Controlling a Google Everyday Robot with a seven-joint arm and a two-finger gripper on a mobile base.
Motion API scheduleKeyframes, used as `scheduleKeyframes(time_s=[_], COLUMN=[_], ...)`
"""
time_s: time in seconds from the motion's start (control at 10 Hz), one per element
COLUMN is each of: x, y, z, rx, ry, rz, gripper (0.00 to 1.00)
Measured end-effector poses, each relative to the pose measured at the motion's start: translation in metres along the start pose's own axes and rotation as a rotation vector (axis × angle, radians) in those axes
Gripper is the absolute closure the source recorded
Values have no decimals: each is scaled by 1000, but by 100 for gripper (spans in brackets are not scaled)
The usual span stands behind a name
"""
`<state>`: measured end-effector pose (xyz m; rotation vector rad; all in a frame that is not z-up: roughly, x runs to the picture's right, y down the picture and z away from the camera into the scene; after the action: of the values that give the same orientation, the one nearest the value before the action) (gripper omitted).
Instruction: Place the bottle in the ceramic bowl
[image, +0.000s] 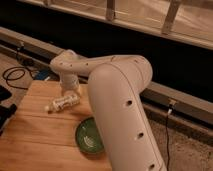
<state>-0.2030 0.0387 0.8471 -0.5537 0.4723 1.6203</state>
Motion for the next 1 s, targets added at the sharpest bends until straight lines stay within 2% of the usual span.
scheduleKeyframes(time_s=[0.2,0.3,0.7,0.9,1.0], x=[-1,0,0,1,1], y=[6,15,29,35,35], z=[3,10,53,64,62], rx=[-12,1,109,134,135], ry=[5,11,45,54,55], rz=[-6,-20,-41,-44,-44], gripper=[35,35,35,35,35])
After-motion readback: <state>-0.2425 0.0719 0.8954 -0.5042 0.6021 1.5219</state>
